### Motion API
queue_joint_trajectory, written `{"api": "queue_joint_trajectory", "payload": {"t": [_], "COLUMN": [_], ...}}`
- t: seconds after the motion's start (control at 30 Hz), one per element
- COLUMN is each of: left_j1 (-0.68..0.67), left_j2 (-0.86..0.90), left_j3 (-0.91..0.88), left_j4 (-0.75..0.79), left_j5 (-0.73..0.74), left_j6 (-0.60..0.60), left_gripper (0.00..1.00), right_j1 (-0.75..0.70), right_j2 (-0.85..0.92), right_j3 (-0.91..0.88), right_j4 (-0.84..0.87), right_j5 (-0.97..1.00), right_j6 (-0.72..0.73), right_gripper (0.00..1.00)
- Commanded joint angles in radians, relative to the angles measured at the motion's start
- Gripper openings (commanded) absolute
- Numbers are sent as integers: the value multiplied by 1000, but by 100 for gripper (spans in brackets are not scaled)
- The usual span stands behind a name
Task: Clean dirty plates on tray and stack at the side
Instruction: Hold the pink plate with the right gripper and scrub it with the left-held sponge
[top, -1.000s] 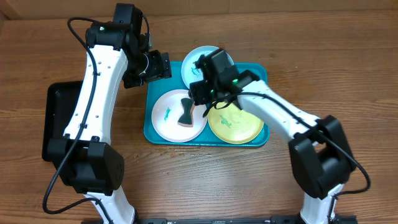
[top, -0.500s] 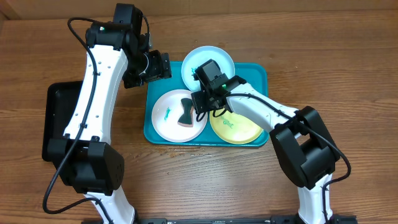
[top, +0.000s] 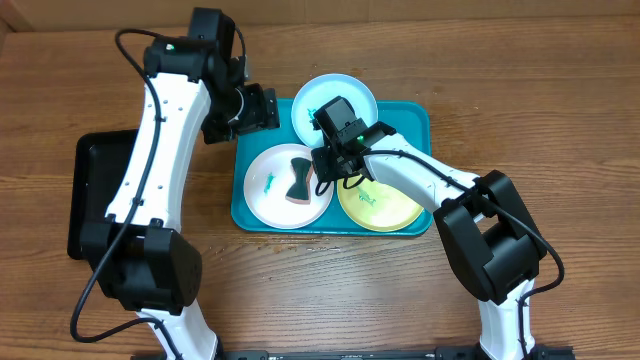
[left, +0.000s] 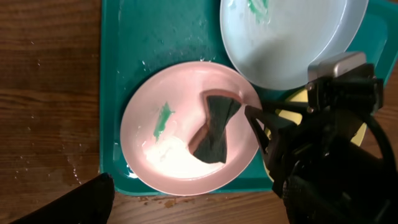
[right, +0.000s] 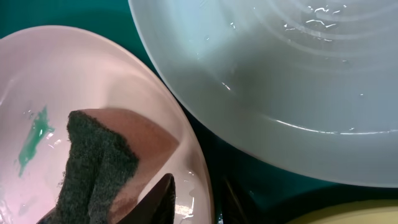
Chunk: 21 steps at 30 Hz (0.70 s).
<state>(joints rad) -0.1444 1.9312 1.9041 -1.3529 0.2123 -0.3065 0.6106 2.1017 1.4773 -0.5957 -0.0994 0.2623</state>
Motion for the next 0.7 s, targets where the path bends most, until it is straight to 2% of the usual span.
{"api": "queue_joint_trajectory", "payload": {"t": [0.0,0.2,0.37,0.4,0.53,0.67], "left_j1": [-17,-24,-43,-54,-77,-80], "left_j2": [11,11,11,11,11,11], "left_j3": [-44,-95,-153,-183,-257,-314], "left_j4": [7,19,45,68,124,169], "left_j5": [-2,-2,44,51,48,48], "left_j6": [23,23,62,63,64,64], "left_gripper": [86,70,61,61,66,66], "right_j1": [5,5,5,5,5,5], "right_j2": [3,3,3,3,3,3], "right_j3": [14,14,14,13,7,-3], "right_j4": [-3,-19,-19,-19,-19,-23], "right_j5": [6,10,10,10,10,9], "right_j6": [0,1,1,2,5,5], "right_gripper": [29,32,22,16,15,15]}}
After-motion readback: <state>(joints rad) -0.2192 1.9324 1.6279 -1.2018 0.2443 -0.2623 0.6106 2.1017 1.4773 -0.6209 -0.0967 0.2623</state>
